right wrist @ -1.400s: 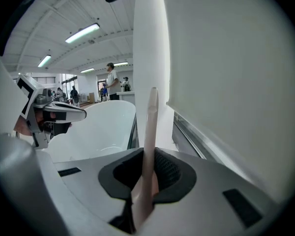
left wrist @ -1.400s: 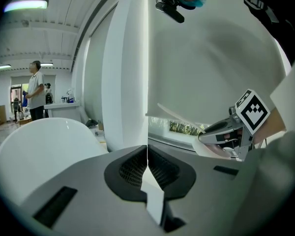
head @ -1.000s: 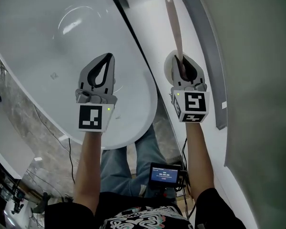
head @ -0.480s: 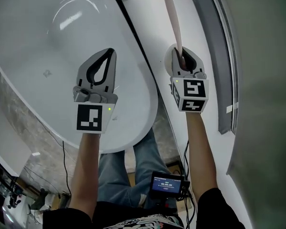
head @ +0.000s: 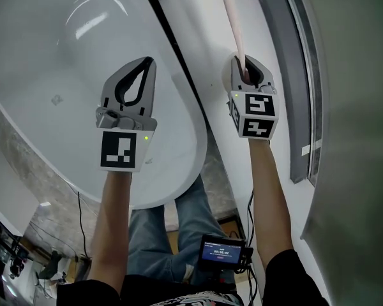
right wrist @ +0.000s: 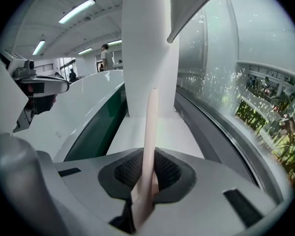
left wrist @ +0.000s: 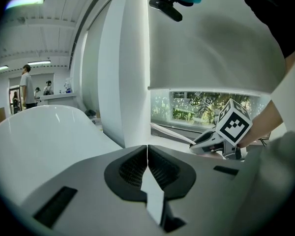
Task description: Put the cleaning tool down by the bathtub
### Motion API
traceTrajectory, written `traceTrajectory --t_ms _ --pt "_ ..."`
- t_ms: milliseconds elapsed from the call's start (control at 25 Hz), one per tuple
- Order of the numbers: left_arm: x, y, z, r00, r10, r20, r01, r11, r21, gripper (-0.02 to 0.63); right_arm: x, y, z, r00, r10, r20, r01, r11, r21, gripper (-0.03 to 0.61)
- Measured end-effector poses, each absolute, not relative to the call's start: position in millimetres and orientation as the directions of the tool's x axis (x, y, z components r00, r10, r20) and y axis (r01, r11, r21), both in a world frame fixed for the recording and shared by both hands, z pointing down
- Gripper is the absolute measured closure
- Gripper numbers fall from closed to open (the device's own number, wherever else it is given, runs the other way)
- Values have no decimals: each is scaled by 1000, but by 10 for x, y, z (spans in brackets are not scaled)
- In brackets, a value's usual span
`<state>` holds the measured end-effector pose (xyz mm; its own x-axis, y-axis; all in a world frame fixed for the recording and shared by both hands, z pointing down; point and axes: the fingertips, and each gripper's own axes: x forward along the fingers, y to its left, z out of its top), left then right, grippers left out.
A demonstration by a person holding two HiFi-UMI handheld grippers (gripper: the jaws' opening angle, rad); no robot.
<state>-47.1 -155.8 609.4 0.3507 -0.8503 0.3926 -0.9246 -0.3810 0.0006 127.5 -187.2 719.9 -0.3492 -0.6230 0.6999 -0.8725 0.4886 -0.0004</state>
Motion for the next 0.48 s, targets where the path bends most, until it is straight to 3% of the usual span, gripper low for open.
traceTrajectory --t_ms 480 --pt "-547 -1689 6373 339 -834 436 -925 -381 -8 597 1346 -2094 7510 -309 -604 735 -885 466 12 506"
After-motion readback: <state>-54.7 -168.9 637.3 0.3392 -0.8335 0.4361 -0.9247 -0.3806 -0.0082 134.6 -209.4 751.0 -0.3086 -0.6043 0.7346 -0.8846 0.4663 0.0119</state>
